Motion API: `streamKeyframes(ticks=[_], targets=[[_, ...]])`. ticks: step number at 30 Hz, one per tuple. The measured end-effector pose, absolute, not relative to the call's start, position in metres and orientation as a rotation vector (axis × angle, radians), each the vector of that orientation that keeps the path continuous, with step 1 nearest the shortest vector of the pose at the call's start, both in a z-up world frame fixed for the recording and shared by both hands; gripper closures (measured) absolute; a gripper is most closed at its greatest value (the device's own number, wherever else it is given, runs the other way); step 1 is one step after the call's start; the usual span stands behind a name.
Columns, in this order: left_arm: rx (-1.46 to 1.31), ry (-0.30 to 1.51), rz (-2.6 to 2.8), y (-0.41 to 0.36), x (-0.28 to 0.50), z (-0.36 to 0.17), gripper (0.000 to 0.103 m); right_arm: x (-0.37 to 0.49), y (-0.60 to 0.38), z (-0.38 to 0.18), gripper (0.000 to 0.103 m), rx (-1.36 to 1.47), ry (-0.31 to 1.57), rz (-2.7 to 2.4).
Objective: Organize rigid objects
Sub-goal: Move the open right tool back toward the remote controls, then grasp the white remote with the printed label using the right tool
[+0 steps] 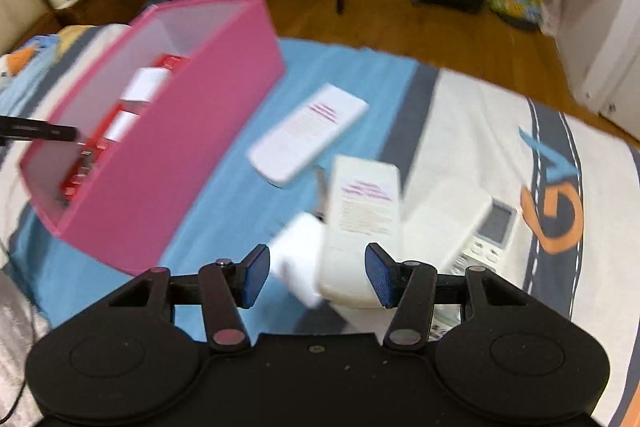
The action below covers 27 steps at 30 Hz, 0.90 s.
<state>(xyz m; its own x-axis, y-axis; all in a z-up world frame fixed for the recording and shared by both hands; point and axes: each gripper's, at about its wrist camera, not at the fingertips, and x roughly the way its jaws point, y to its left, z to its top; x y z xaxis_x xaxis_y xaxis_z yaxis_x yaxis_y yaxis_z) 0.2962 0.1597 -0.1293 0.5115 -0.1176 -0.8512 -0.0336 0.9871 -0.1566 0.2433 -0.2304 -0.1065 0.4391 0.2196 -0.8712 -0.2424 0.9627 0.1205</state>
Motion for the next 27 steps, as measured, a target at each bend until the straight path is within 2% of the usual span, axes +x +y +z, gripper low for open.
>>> streamKeyframes(ticks=[7,11,20,27], targets=[[-0.146,1.054,-0.047,0.158,0.296,-0.130,0.096,0.279,-0.238,-0.126,0.045,-0.057,1.104,0.280],[-0.137,1.051,-0.046,0.156,0.296,-0.129,0.096,0.296,-0.235,-0.139,0.041,-0.054,1.115,0.261],[-0.141,1.052,-0.043,0.156,0.296,-0.128,0.096,0.287,-0.234,-0.137,0.042,-0.019,1.098,0.220],[-0.147,1.050,-0.045,0.158,0.295,-0.127,0.096,0.278,-0.229,-0.134,0.041,0.008,1.159,0.207]])
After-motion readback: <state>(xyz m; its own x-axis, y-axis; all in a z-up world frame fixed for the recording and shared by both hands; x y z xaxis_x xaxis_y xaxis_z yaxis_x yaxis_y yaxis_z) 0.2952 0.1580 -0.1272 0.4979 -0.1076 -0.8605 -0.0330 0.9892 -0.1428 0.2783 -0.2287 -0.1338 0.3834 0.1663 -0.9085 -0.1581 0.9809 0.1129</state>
